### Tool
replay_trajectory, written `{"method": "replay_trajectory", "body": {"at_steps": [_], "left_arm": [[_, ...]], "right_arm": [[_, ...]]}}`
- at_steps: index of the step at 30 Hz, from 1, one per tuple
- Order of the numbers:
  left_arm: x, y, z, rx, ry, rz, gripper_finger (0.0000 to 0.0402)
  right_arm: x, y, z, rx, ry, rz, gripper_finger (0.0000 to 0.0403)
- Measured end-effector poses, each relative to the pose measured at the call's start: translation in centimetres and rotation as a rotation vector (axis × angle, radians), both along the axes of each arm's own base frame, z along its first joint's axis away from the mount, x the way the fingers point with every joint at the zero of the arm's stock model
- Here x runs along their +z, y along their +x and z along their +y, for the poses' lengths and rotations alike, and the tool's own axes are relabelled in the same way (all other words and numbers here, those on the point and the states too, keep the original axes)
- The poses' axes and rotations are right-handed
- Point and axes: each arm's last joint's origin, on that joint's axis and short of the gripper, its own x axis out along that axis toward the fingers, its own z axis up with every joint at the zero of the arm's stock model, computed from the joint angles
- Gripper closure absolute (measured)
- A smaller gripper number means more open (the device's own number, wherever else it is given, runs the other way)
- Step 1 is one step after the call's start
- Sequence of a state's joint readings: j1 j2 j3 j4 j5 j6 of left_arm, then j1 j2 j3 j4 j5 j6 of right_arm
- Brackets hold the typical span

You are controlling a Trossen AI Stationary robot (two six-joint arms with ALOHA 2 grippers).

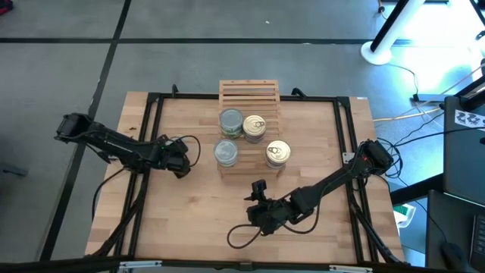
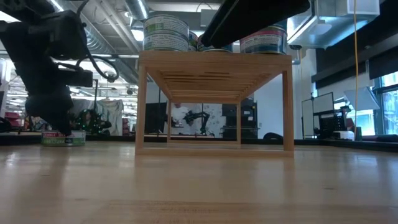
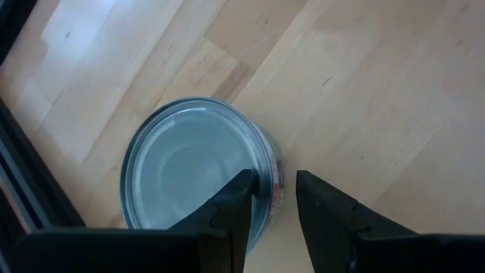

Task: Stack canned seafood by type on shelf
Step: Stack the green tuna can on top of the green tuna can on the shelf

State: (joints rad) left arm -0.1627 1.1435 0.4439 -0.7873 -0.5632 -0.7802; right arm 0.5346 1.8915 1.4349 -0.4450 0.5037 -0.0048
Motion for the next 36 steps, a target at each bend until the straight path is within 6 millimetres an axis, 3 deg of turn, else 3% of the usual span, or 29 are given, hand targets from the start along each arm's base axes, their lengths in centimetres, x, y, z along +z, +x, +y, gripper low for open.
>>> {"method": "replay_trajectory", "body": {"at_steps": [7, 17, 36], "left_arm": [[0.0, 0.0, -0.1, -0.002, -0.02, 0.003, 0.0308], [0.1, 0.0, -0.1, -0.002, -0.032, 0.001, 0.0395], [0.2, 1.4, -1.2, -0.031, -0.152, -0.153, 0.0401]], "right_arm": [[0.0, 0.0, 0.0, 0.0, 0.0, 0.0, 0.0187], [0.0, 0.0, 0.0, 0.001, 0.0, 0.0, 0.0187], [0.0, 0.0, 0.0, 0.001, 0.0, 0.0, 0.0187]]}}
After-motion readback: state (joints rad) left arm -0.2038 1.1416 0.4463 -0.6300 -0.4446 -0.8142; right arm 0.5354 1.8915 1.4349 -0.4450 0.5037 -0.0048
